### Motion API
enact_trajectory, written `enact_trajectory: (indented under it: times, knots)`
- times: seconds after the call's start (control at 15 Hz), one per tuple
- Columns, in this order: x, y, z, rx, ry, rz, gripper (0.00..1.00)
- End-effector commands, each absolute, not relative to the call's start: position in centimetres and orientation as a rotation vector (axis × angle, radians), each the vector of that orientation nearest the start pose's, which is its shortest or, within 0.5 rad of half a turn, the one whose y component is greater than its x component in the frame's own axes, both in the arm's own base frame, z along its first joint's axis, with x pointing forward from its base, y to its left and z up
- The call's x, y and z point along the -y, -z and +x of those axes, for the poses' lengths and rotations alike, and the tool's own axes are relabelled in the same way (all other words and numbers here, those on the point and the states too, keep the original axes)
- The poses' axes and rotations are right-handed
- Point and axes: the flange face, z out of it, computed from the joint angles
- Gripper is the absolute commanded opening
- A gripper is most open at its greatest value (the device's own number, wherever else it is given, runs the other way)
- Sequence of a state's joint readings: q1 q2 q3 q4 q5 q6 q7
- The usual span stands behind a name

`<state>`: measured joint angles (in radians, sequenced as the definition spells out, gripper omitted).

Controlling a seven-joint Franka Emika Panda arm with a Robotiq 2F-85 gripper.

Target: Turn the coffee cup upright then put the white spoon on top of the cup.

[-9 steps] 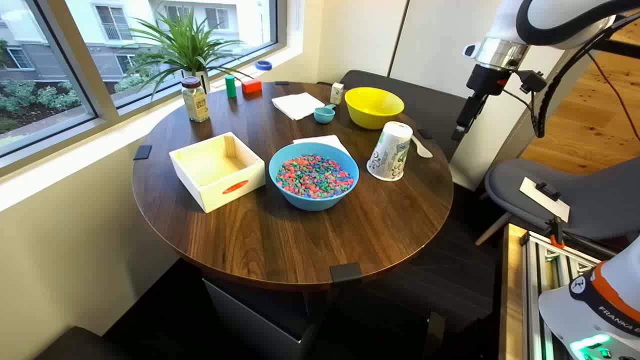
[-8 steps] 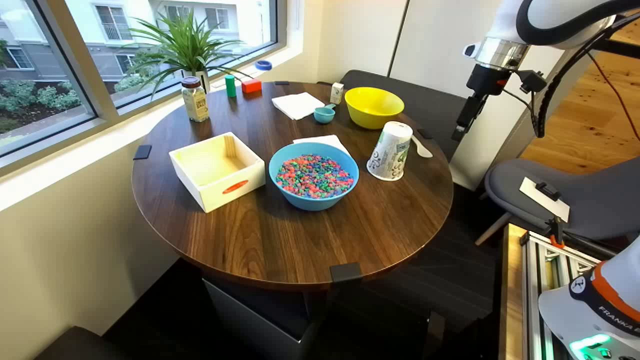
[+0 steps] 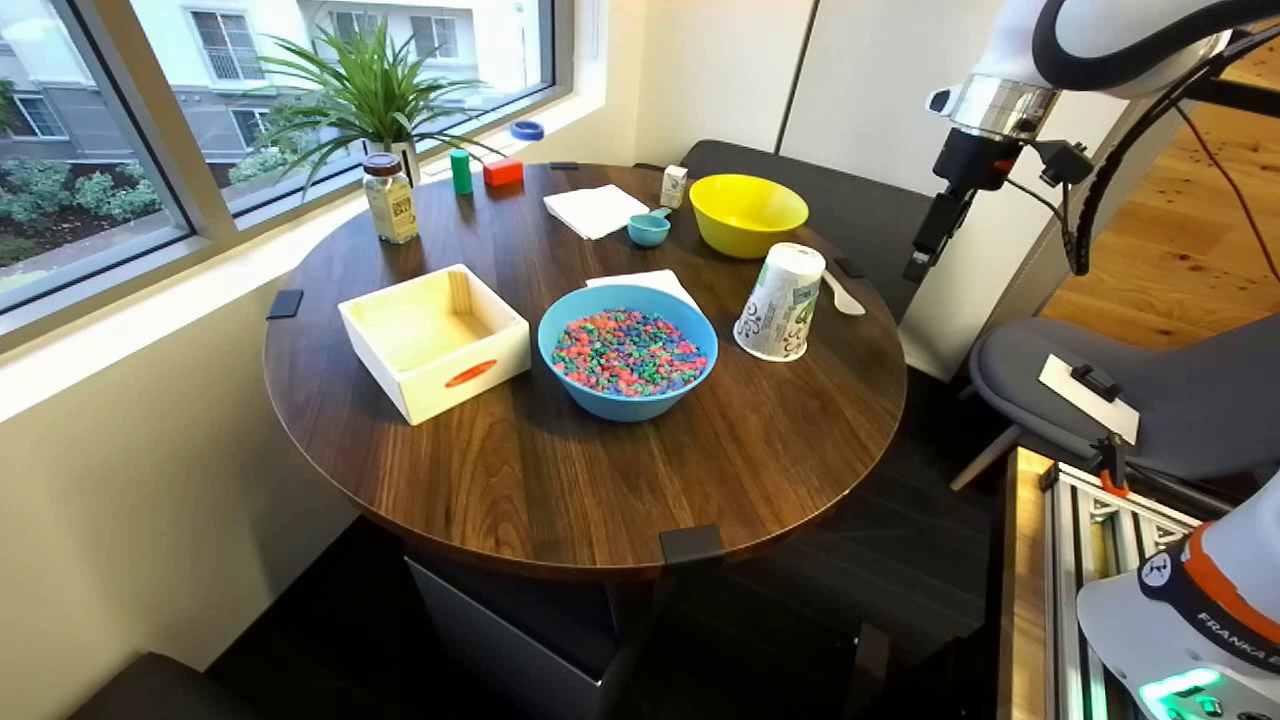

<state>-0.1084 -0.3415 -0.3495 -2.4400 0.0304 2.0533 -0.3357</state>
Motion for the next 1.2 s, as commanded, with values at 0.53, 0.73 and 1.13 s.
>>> enact_trajectory:
  times: [0.53,0.73,1.13]
  knots:
    - [13.0,-45.9,42.6,-0.653,-0.033,-2.702,1.0]
    - [12.5,-47.0,43.8,-0.861,-0.074,-2.654,1.0]
    - [12.5,-47.7,46.9,-1.106,-0.239,-2.558,1.0]
